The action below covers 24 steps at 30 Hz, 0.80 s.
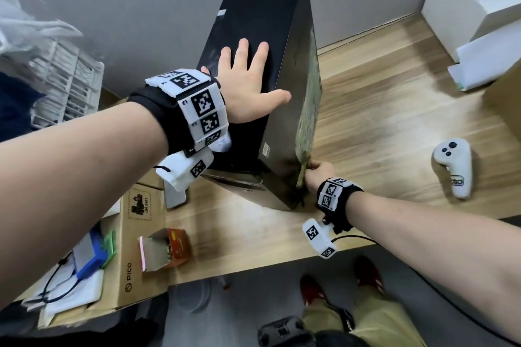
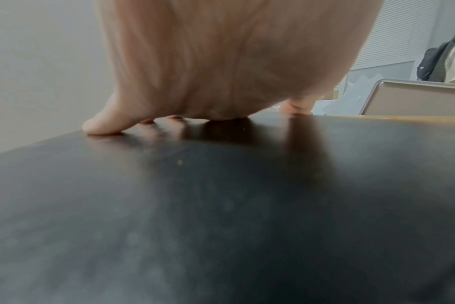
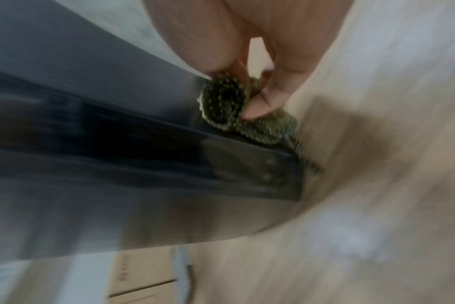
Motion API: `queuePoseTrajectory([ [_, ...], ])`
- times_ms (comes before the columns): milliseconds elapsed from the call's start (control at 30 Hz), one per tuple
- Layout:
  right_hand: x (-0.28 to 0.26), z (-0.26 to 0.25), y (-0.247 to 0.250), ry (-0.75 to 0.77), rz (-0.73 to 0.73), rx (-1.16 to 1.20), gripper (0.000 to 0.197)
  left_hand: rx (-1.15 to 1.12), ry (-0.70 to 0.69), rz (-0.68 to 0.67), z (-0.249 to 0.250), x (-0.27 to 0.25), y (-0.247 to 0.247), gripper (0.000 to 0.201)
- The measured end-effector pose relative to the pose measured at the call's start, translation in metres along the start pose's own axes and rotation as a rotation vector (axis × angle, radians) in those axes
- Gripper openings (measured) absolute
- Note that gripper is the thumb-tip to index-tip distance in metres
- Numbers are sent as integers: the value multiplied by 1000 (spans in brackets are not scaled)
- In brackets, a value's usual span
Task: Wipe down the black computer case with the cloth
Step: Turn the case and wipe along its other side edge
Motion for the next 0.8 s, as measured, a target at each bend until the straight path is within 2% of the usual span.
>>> queuePoseTrajectory([
  [100,-17,-61,8,262,37,141,37,7,0,-2,0,-2,2,93],
  [200,-35,-121,17,507,23,171,27,4,0,-13,1,-3,4,95],
  [267,-38,-133,19,592,50,139,22,-4,13,-24,2,-4,4,97],
  [333,-22,-114,11,563,61,116,25,-7,19,-39,4,-6,2,98],
  [367,-7,-95,6,500,77,108,31,-6,20,-50,4,-6,2,98],
  [433,15,-50,2,305,86,102,41,-13,28,-72,4,-5,2,98],
  [567,43,33,-12,-14,2,25,38,-6,43,-88,1,0,1,99],
  [633,45,46,-16,-51,-6,38,38,8,39,-106,0,1,0,98],
  [700,47,37,-14,-32,7,75,40,21,32,-120,0,1,-1,99],
  [800,43,-18,-4,166,66,160,42,20,30,-115,0,-1,2,99],
])
Point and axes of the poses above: each hand's wrist, its own x-axis towards the middle knuckle, its own y-axis out of the back of the hand, z = x × y, the point moved 8 cm from there along x, towards the middle knuckle, and after that the axes turned 9 degrees about y, right-handed, at the moved point
